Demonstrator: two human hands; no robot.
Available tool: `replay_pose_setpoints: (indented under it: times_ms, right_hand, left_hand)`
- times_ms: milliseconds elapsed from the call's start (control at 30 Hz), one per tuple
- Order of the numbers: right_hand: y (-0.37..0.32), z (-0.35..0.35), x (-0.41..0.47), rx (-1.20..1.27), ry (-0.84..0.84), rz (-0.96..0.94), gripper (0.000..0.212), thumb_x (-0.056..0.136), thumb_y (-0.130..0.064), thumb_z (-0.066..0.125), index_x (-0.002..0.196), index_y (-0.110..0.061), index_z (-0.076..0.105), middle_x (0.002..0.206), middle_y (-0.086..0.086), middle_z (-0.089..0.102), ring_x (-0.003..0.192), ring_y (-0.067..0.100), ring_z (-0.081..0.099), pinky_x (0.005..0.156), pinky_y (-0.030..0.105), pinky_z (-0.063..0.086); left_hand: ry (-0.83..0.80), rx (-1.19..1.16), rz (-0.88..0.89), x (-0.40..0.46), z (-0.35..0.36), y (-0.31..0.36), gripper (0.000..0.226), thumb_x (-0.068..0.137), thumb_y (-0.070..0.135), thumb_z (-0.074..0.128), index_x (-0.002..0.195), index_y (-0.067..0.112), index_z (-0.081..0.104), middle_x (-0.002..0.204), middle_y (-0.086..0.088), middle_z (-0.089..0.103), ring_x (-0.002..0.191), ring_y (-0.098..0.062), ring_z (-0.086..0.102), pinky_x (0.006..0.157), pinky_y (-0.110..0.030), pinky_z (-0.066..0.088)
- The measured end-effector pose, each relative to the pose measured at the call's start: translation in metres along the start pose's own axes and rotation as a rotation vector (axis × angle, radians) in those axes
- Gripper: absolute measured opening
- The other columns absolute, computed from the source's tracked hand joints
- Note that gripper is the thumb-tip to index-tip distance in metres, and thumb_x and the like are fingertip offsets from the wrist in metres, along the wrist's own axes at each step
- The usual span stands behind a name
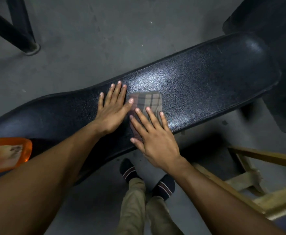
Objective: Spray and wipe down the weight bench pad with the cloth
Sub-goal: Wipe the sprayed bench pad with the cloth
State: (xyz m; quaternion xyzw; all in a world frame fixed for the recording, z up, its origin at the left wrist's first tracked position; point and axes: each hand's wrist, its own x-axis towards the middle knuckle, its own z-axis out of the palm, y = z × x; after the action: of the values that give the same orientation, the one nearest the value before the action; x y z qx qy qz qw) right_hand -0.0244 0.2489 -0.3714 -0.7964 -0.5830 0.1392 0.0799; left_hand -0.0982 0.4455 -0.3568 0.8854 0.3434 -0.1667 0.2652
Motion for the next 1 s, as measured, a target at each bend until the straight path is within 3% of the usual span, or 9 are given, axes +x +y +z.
replay_pose_setpoints:
  times_ms: [200, 333, 500, 800, 1000]
  right_hand:
    - [-0.005, -0.01, 0.048, 0.026, 0.002, 0.026, 0.066, 0.106, -0.056, 0.037, 0.165, -0.029, 0.027, 0.175, -0.003, 0.019, 0.163, 0.026, 0.013, 0.131, 0.055, 0.006]
    - [-0.002, -0.023, 0.087, 0.025, -0.078, 0.032, 0.066, 0.108, -0.056, 0.029, 0.168, -0.032, 0.014, 0.177, -0.005, 0.006, 0.164, 0.025, 0.001, 0.131, 0.055, -0.001]
    - [0.003, -0.033, 0.128, 0.015, -0.146, 0.06, 0.067, 0.109, -0.059, 0.02, 0.168, -0.034, 0.001, 0.177, -0.006, -0.005, 0.163, 0.024, -0.009, 0.13, 0.053, -0.008]
    - [-0.005, -0.04, 0.179, -0.003, -0.164, 0.126, 0.064, 0.108, -0.058, 0.022, 0.167, -0.032, 0.017, 0.177, -0.002, 0.01, 0.164, 0.026, 0.0, 0.129, 0.055, -0.008]
    - [-0.004, -0.043, 0.197, -0.004, -0.185, 0.123, 0.061, 0.108, -0.06, 0.024, 0.162, -0.032, 0.032, 0.173, 0.0, 0.027, 0.161, 0.026, 0.018, 0.131, 0.054, 0.0]
  left_hand:
    - [-0.002, -0.252, 0.047, -0.004, -0.016, -0.007, 0.091, 0.083, 0.074, 0.0, 0.161, 0.027, 0.004, 0.169, 0.015, -0.008, 0.15, 0.002, -0.016, 0.123, -0.035, -0.015]
    - [0.107, -0.135, 0.006, -0.017, -0.013, -0.013, 0.081, 0.095, 0.069, 0.004, 0.162, 0.025, 0.006, 0.17, 0.01, -0.005, 0.153, -0.003, -0.015, 0.123, -0.038, -0.014]
    - [0.202, 0.058, -0.092, -0.035, -0.002, -0.04, 0.073, 0.101, 0.065, 0.007, 0.162, 0.027, -0.003, 0.169, 0.004, -0.017, 0.153, -0.01, -0.021, 0.123, -0.048, -0.013]
    - [0.147, 0.076, -0.092, -0.033, -0.005, -0.041, 0.076, 0.099, 0.068, 0.004, 0.16, 0.027, -0.014, 0.166, 0.002, -0.027, 0.15, -0.011, -0.029, 0.122, -0.049, -0.015]
    - [0.099, 0.073, -0.094, -0.032, -0.01, -0.041, 0.078, 0.096, 0.071, -0.001, 0.159, 0.027, -0.018, 0.164, 0.003, -0.032, 0.148, -0.011, -0.035, 0.12, -0.048, -0.02]
